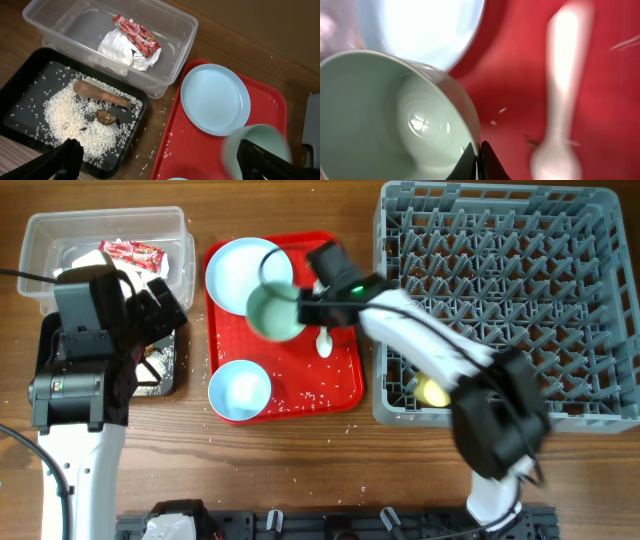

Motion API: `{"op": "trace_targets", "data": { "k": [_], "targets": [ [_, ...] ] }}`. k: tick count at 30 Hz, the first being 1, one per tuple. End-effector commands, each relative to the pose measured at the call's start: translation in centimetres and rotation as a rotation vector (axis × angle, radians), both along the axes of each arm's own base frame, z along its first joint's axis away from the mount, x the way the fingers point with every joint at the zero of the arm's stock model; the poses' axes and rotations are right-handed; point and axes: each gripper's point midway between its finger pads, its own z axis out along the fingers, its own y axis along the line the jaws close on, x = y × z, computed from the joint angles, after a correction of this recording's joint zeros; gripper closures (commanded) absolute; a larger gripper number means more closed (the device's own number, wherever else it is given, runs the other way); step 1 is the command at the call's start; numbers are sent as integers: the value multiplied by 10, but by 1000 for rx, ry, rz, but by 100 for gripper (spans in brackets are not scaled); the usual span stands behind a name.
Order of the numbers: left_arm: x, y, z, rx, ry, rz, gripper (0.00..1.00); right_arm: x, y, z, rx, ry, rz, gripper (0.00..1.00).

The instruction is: Sort waste into correct bins and load items into the dishwasher rack

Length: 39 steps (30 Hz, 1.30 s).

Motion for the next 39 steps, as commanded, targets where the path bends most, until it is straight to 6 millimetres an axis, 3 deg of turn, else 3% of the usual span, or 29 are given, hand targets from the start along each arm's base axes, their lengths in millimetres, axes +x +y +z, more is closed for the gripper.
{"op": "trace_targets", "data": {
  "k": [1,2,4,6,7,8,9,12,14,16,19,24,27,31,33,34,36,39],
  "targets": [
    [2,-1,6,16,-11,-17,0,24,-89,124,-81,-293,-215,96],
    [2,-1,6,16,-11,-17,0,24,-113,137,-132,-327,-282,96],
    [2,-1,6,16,-11,-17,0,25,-202,166,-394,-435,-540,96],
    [2,-1,6,16,-11,-16,0,30,-264,179,-648,-519,-750,96],
    [2,-1,6,16,-11,-17,0,35,-282,182,-761,-550,-794,96],
    [2,-1,6,16,-11,-17,0,65,-293,178,-1017,-606,-721,96],
    [2,-1,6,16,-11,-17,0,74,-296,178,-1107,-618,-702,96],
    [2,-1,6,16,-11,-17,0,115,-291,167,-1457,-613,-531,96],
    [2,-1,6,16,-11,-17,0,141,-282,147,-1587,-611,-410,96],
    [2,-1,6,16,-11,-17,0,151,-278,128,-1629,-610,-376,96],
    [2,-1,6,16,-11,-17,0,158,-273,105,-1632,-601,-328,96],
    [2,-1,6,16,-11,-17,0,164,-233,77,-1570,-642,-147,96],
    [2,-1,6,16,-11,-17,0,160,-221,60,-1570,-603,-43,96],
    [2,-1,6,16,-11,-17,0,158,-209,59,-1549,-623,-42,55],
    [2,-1,6,16,-11,-17,0,157,-201,59,-1543,-637,-34,22],
    [2,-1,6,16,-11,-17,0,156,-198,59,-1541,-642,-31,13],
    [2,-1,6,16,-11,-17,0,155,-186,62,-1528,-668,-27,1],
    [2,-1,6,16,-11,-17,0,153,-167,75,-1491,-737,-66,0]
  ]
}}
